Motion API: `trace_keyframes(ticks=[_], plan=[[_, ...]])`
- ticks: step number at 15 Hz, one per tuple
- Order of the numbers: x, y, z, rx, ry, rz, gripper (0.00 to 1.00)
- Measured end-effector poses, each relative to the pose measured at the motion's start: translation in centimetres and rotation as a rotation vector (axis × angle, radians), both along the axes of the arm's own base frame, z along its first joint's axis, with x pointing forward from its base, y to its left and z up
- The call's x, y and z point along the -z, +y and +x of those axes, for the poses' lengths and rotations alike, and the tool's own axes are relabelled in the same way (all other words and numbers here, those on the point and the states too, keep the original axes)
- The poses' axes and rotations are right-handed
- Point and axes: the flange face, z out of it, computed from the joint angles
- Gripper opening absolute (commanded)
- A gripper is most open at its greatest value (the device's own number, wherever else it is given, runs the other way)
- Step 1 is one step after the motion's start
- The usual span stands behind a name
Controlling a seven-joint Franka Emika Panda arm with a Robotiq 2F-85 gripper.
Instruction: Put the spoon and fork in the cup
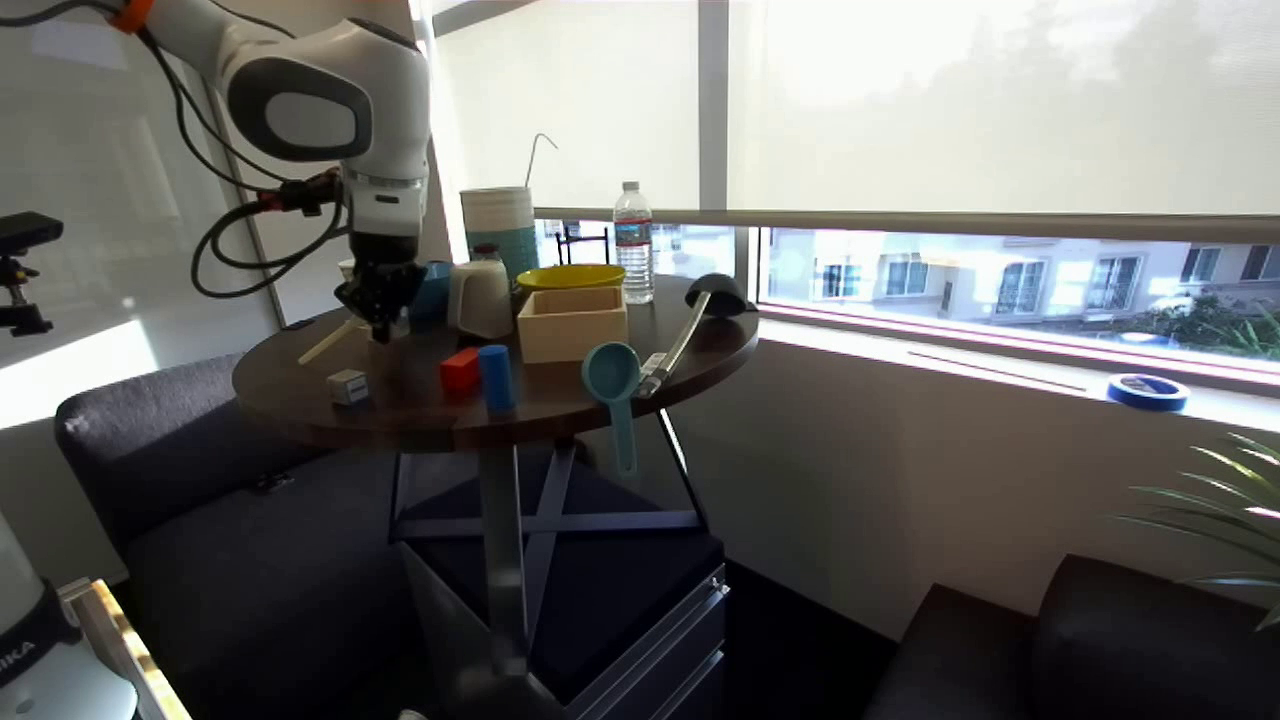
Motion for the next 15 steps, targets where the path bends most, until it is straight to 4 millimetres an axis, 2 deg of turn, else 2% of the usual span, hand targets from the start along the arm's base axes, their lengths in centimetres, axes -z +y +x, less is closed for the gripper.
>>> trace_keyframes(ticks=[7,12,15], plan=[[-3.9,0.5,-2.7,-0.057,0.092,-0.050,0.02],[-7.9,1.5,-2.8,-0.066,0.044,-0.072,0.02],[-9.5,1.7,-2.4,-0.061,0.015,-0.104,0.02]])
